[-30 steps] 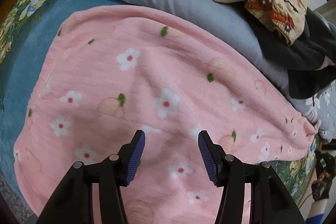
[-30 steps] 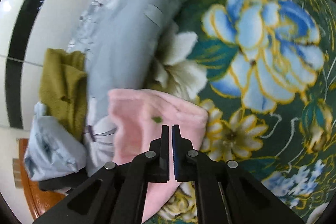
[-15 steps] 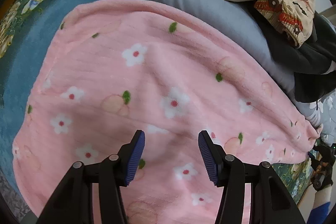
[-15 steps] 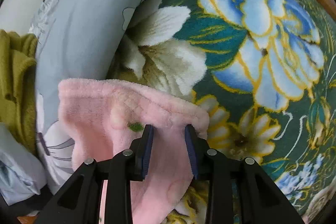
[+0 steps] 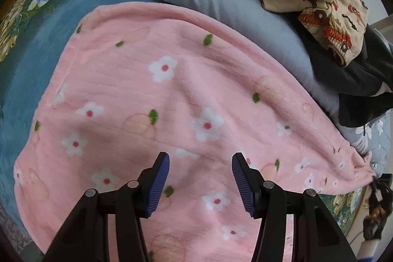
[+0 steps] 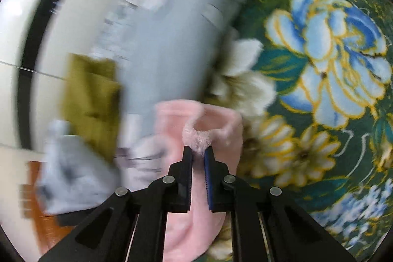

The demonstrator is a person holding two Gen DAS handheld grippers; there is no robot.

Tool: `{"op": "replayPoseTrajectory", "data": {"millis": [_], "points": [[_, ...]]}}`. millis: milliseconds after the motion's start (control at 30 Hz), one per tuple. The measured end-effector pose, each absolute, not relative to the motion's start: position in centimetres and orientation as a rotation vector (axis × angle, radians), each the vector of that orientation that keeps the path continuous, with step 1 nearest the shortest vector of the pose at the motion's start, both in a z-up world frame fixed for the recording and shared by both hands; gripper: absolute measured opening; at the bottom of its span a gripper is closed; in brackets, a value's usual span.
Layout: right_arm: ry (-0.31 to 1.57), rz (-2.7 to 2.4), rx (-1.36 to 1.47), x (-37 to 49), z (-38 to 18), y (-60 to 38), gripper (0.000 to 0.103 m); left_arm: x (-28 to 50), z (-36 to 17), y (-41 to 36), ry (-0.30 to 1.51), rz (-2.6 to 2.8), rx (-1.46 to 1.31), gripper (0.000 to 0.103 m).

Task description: Fold clothes

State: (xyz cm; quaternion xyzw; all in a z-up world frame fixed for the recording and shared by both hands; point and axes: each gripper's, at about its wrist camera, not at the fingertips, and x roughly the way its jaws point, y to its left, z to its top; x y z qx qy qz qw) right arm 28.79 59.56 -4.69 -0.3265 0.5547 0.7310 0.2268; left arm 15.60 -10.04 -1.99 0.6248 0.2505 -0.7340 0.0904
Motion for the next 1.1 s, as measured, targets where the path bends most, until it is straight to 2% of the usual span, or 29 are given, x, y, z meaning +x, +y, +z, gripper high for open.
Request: {"op": "replayPoseTrajectory", "data": {"millis": [67, 133, 233, 333, 500, 600, 667, 733, 833, 933, 1100], "points": [[1.606, 2.091, -0.777, 30.7, -2.6, 58.8, 0.009, 15.9, -1.7, -10.1, 0.746, -2.187, 1.86, 0.057], [1.603, 2.112, -0.709, 33.1, -2.3, 58.2, 0.009, 16.1, -1.6, -11.1, 0.741, -2.188, 1.862, 0.057], [1.561, 1.988, -0.787, 35.8, -5.6, 58.4, 0.009, 13.5, -1.4, -11.8, 0.743, -2.182, 1.873, 0.057], [1.714, 1.821, -0.765, 39.0, -10.3, 58.8, 0.009, 12.7, -1.2, -11.6, 0.721, -2.196, 1.881, 0.057], [1.753, 1.905, -0.7, 38.9, -8.6, 58.5, 0.009, 12.7, -0.6, -9.4, 0.682, -2.239, 1.9, 0.057], [1.668, 1.987, -0.709, 37.9, -6.1, 58.8, 0.009, 12.4, -0.3, -6.8, 0.617, -2.305, 1.936, 0.057], [1.618, 1.944, -0.797, 37.4, -7.0, 58.7, 0.009, 12.2, -0.5, -4.5, 0.595, -2.349, 1.99, 0.057], [1.644, 1.907, -0.809, 37.7, -8.4, 58.5, 0.009, 12.0, -0.5, -2.0, 0.582, -2.398, 2.03, 0.057], [1.68, 1.883, -0.812, 38.1, -9.5, 58.4, 0.009, 11.9, -0.1, 2.8, 0.29, -2.544, 2.083, 0.057], [1.686, 1.877, -0.831, 38.3, -9.7, 58.5, 0.009, 12.6, -0.6, 7.3, -0.316, -2.659, 2.132, 0.057], [1.663, 1.912, -0.854, 37.4, -9.0, 59.0, 0.009, 13.3, -3.1, 12.8, -1.117, -2.677, 2.068, 0.057]]}}
